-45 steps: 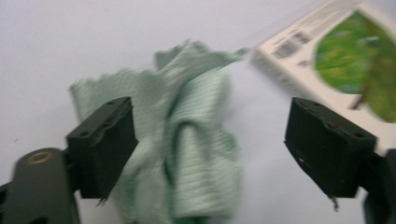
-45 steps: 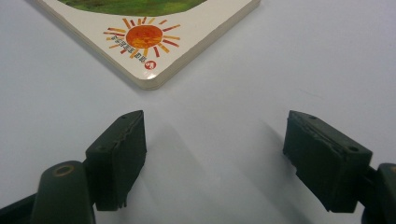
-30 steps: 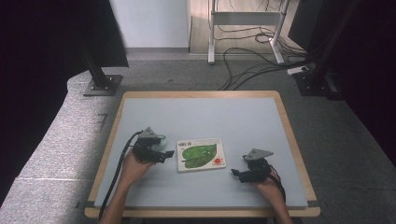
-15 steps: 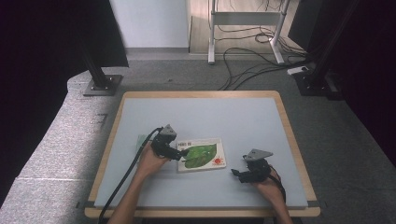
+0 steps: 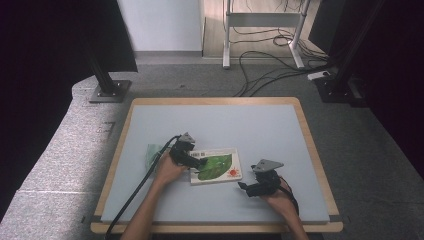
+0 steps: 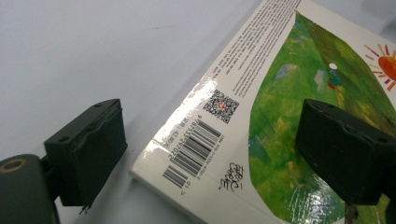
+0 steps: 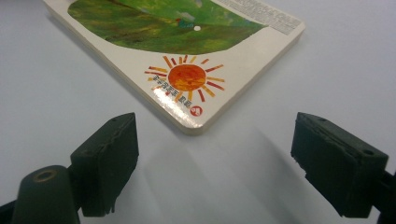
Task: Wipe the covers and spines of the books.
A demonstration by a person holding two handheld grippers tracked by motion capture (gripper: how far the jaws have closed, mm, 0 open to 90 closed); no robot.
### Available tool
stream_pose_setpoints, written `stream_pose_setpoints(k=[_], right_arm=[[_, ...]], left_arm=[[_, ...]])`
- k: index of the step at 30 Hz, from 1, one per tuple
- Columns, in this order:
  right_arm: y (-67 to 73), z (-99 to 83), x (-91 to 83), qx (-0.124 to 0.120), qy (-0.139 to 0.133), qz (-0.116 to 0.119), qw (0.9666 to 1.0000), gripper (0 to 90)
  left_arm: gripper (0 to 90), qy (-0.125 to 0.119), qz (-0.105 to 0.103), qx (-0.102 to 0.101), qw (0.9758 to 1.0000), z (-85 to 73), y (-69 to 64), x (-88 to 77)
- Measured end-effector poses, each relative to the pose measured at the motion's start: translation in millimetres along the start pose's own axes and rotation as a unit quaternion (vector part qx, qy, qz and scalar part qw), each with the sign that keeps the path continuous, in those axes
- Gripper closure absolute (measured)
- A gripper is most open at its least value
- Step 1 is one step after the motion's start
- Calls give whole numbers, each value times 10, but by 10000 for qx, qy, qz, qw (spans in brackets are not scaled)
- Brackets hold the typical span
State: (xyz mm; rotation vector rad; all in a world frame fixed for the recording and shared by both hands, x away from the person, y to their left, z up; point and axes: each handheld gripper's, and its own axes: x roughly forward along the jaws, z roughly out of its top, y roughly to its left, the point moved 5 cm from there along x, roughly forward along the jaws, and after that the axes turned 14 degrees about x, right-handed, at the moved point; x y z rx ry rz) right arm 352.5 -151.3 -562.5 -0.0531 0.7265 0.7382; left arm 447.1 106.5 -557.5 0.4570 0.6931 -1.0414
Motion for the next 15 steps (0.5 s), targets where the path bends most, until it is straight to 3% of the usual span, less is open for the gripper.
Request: stream_pose_setpoints(k=[2, 6, 10, 15], right_arm=[[1, 6, 47, -54, 150, -132, 9998, 155], [-30, 53, 84, 9, 74, -216, 9997, 164], [-35, 71, 128, -110, 164, -289, 9994, 172], [-82, 84, 132, 5, 153, -365, 9992, 181]], left_arm=[[98, -15, -150, 3, 9999, 0, -32, 14], [84, 16, -148, -6, 9999, -2, -43, 11], [61, 119, -178, 0, 9998, -9, -85, 4], [29, 226, -169, 8, 9996, -29, -196, -22]])
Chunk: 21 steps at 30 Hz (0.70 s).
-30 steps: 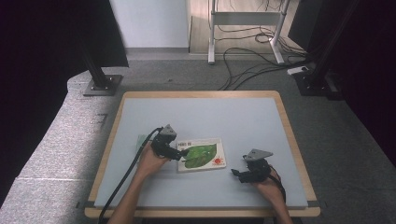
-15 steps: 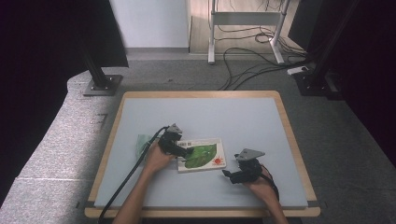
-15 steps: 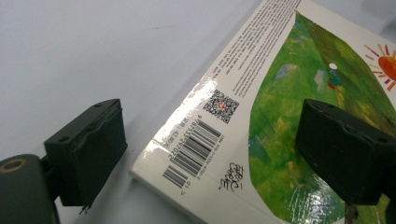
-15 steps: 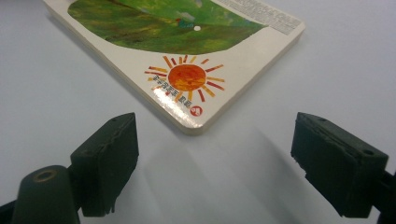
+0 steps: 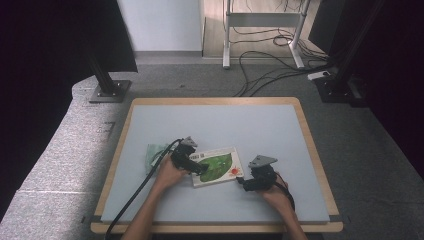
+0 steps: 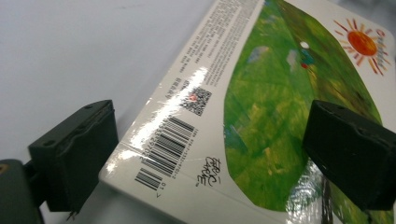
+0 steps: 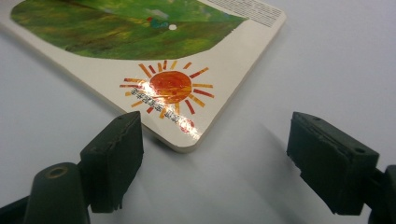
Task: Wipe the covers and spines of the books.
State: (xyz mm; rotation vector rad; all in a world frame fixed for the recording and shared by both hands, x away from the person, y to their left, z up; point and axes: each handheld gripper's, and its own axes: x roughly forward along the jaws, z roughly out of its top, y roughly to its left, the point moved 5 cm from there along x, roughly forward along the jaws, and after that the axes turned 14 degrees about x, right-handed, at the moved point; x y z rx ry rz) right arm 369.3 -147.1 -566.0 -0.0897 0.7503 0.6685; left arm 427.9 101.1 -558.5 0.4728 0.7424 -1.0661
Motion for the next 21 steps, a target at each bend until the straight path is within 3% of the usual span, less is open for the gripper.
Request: stream_pose_setpoints(k=[8, 10, 13, 15, 21], right_arm=[[-86, 33, 18, 23, -21, -74, 10000, 181], [-114, 49, 34, 131, 5, -87, 9999, 179], [-116, 61, 46, 101, -4, -82, 9999, 184], [-110, 59, 42, 69, -23, -86, 9999, 189], [-112, 58, 44, 80, -20, -45, 10000, 198]], left_arm=[[16, 9, 41, -58, 10000, -87, -232, -77], [7, -14, 77, -91, 9999, -98, -270, -84], [10, -12, 72, -99, 9999, -106, -278, -98], [23, 8, 117, -68, 9999, -110, -280, -122], [11, 150, 436, 290, 9985, -208, -366, -288]])
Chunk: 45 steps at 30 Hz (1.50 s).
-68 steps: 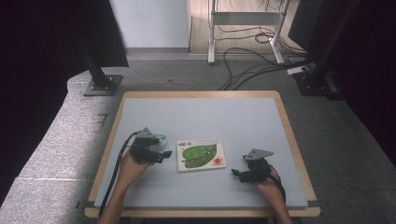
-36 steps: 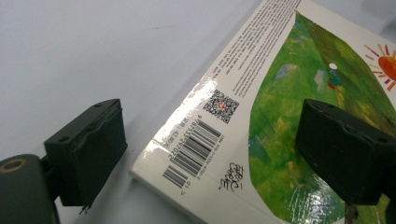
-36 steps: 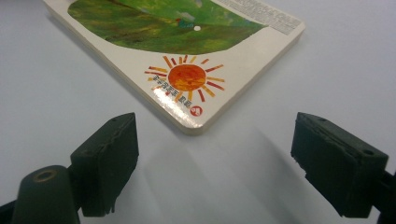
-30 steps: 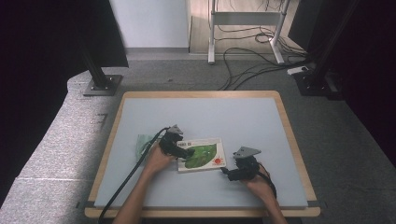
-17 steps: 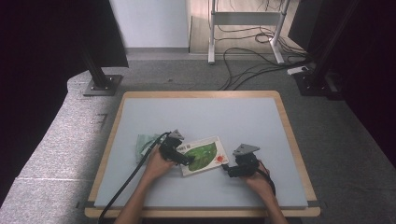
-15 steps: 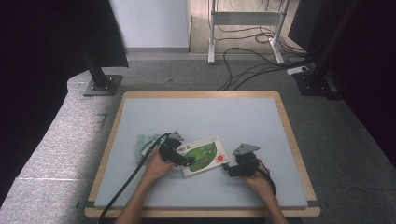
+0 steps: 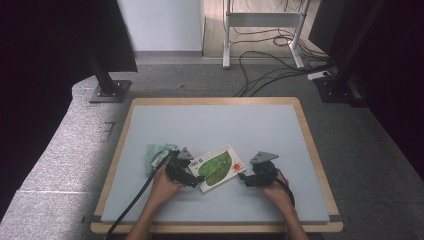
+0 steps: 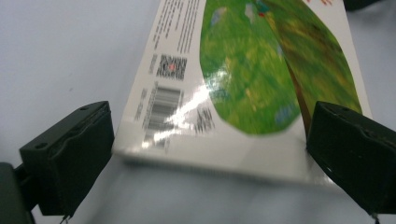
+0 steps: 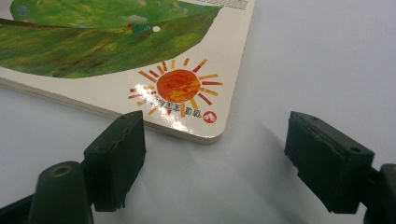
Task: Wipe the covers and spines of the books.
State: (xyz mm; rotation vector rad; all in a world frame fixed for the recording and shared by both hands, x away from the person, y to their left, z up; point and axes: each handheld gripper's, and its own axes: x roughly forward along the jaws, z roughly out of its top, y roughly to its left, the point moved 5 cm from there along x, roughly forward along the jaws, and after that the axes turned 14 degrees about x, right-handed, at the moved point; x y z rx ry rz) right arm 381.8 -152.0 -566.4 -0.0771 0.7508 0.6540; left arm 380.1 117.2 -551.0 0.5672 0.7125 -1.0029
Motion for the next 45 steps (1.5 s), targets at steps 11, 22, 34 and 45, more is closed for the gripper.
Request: stream_pose_setpoints(k=[11, 22, 34, 45], right_arm=[[-12, -3, 6, 71, 39, 57, 10000, 200], [-11, -5, 5, 64, 30, 46, 10000, 199], [-9, -5, 3, 70, 29, 61, 10000, 210], [23, 13, -4, 180, 92, 352, 9992, 126]], left_arm=[[6, -4, -53, 158, 9999, -311, -145, -160], [20, -340, -149, 347, 9987, -175, -253, -30], [0, -241, -183, 487, 9984, -178, -278, -13], [0, -112, -230, 478, 9985, -204, -277, -11]])
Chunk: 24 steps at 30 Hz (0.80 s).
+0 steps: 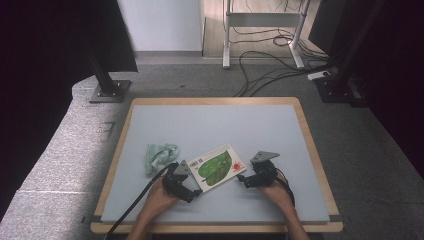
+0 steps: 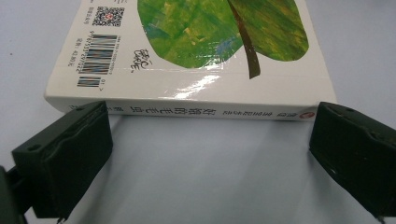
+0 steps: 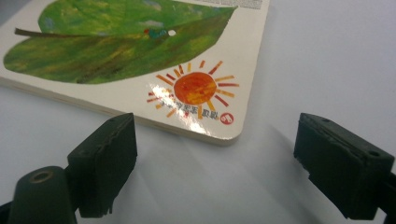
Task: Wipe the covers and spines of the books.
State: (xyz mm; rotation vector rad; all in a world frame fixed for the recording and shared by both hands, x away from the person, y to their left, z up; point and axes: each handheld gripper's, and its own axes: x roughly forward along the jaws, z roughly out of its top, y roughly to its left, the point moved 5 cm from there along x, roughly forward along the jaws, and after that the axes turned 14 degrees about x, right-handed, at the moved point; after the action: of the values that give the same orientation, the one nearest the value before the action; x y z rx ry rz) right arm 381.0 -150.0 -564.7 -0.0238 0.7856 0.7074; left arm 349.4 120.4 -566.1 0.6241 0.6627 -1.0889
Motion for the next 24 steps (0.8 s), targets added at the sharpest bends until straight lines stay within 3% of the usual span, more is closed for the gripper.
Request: stream_pose_setpoints(k=[11, 24], right_arm=[[86, 253, 71, -179, 123, 84, 9997, 2], [62, 405, 334, -93, 325, 105, 9994, 0]], left_arm=[[0, -9, 19, 22, 10000, 0, -7, 2], [0, -11, 19, 24, 10000, -1, -7, 2]])
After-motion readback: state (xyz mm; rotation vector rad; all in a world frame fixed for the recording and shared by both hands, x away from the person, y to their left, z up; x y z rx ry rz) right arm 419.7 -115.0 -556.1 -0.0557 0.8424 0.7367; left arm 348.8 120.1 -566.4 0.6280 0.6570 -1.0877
